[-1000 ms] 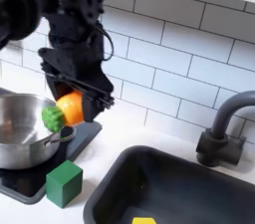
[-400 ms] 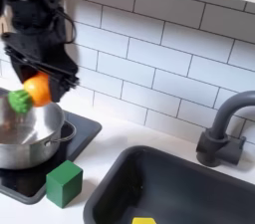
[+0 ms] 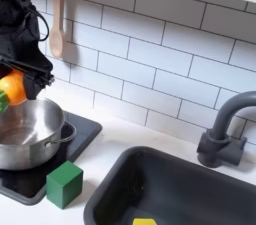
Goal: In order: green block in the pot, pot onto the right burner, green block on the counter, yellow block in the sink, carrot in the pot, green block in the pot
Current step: 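Put the carrot in the pot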
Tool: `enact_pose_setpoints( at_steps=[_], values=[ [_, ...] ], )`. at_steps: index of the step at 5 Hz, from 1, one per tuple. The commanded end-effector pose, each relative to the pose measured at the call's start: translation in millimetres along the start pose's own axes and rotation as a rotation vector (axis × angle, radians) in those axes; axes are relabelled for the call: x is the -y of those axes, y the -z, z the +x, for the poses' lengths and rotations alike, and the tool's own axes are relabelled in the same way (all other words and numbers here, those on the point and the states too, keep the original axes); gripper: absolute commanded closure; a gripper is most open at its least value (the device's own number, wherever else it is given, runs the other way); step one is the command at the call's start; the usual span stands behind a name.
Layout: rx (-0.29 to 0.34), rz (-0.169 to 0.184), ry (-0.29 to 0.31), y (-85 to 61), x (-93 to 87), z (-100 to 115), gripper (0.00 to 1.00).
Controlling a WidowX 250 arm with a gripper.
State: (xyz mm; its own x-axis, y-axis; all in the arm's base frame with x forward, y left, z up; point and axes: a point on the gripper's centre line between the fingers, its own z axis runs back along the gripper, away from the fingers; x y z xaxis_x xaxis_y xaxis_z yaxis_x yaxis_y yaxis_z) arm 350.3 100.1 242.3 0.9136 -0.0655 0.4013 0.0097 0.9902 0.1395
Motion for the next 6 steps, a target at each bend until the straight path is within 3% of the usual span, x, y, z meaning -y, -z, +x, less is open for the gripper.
enact_pose_setpoints(
  at_steps=[1,4,5,6],
  values=[
    [-0.043,0.002,-0.003,25.3,1.4,-11.6,1.0],
    [-0.082,-0.025,-0.025,55.8,6.5,0.4,1.0],
    [-0.091,-0.012,-0.009,56.0,7.0,4.6,1.0],
    [-0.102,-0.014,-0.022,51.7,10.1,-4.9,0.0]
  ],
)
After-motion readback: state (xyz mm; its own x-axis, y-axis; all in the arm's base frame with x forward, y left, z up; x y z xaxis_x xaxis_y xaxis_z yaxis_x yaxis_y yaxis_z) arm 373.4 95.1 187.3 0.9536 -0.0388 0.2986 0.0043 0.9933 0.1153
